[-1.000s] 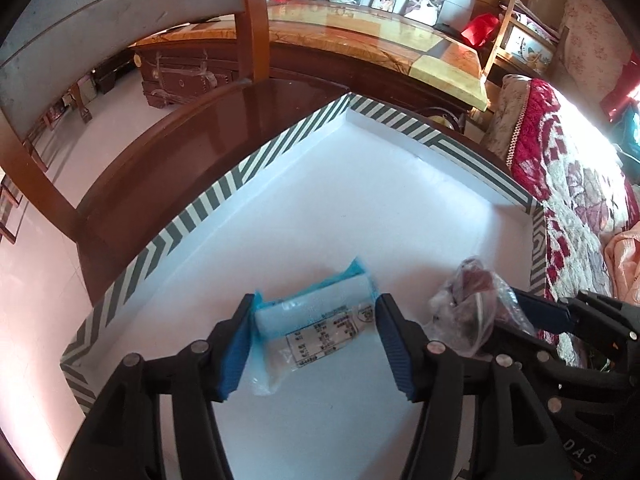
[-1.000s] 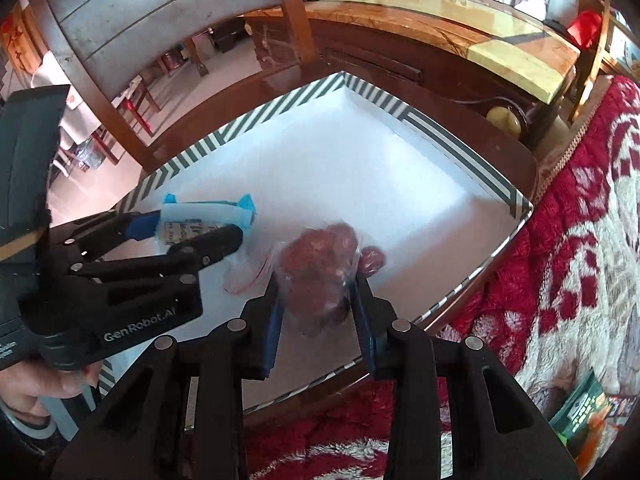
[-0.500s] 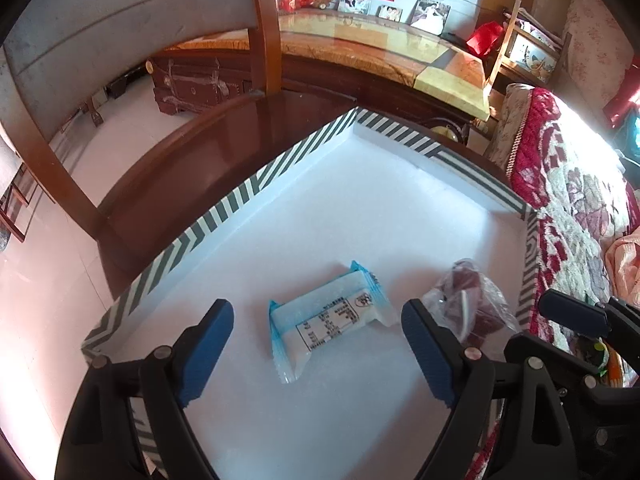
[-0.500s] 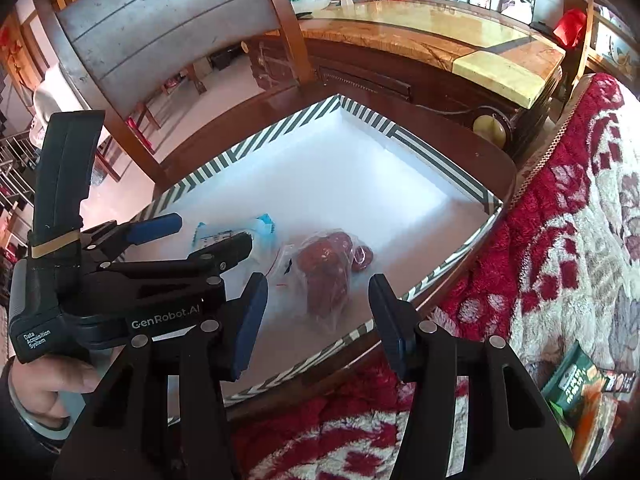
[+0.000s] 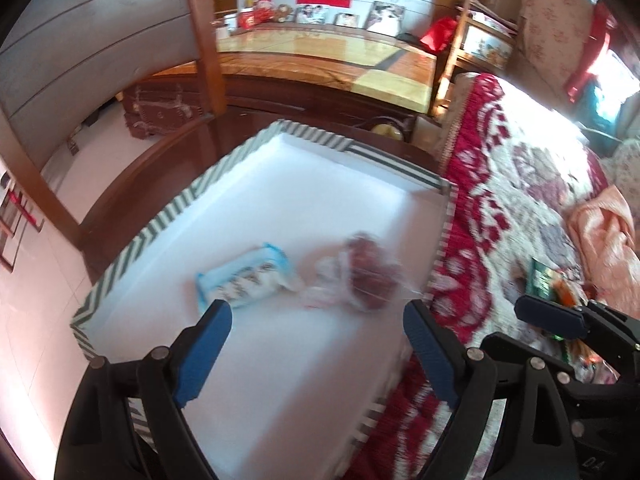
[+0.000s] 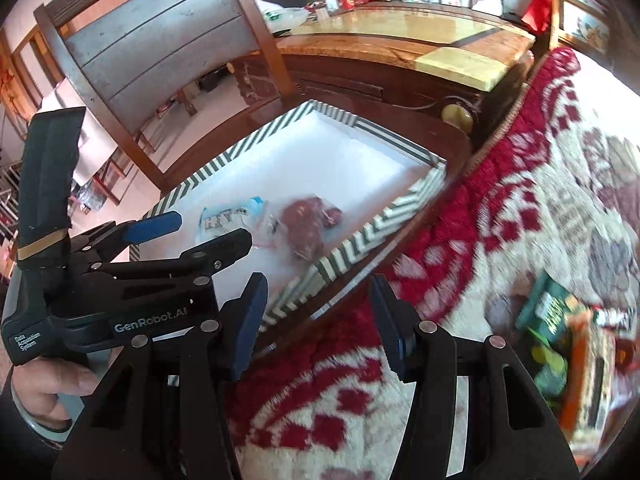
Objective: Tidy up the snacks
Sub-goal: 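Move both grippers back over the snack pile on the bedspread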
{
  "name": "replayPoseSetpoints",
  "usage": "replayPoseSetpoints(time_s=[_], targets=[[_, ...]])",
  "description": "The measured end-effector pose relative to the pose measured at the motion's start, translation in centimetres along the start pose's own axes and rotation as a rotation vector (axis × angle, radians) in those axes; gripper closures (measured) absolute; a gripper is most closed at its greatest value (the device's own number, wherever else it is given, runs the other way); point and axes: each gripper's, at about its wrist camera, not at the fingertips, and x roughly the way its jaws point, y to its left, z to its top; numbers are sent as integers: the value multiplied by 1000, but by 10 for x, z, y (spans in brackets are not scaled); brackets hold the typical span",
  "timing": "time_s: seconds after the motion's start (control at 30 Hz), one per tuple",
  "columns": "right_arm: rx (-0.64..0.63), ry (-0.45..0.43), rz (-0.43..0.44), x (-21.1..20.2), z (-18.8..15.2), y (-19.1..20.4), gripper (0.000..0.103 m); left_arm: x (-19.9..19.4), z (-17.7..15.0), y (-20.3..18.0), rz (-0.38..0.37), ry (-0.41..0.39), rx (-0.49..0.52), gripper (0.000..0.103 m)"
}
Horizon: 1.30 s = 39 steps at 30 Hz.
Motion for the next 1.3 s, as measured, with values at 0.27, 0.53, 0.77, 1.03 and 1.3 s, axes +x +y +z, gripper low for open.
replayPoseSetpoints(time_s=[0.27, 0.53, 0.77, 1.03, 1.3], targets=[[69, -26, -40, -35, -31, -30, 50, -15, -6, -47, -62, -6, 76, 14], [106, -55, -93, -73, -59, -56, 50, -19, -19, -92, -113, 12, 152, 14], [161, -75, -136, -102, -90, -84, 50, -22, -26, -114, -134, 25, 194, 14], [252, -86, -202, -128, -130, -125, 50, -19, -32, -138, -160, 54, 228, 14], [324, -96, -203, -137, -145, -147, 50, 7, -27, -169, -205, 106, 284, 14]])
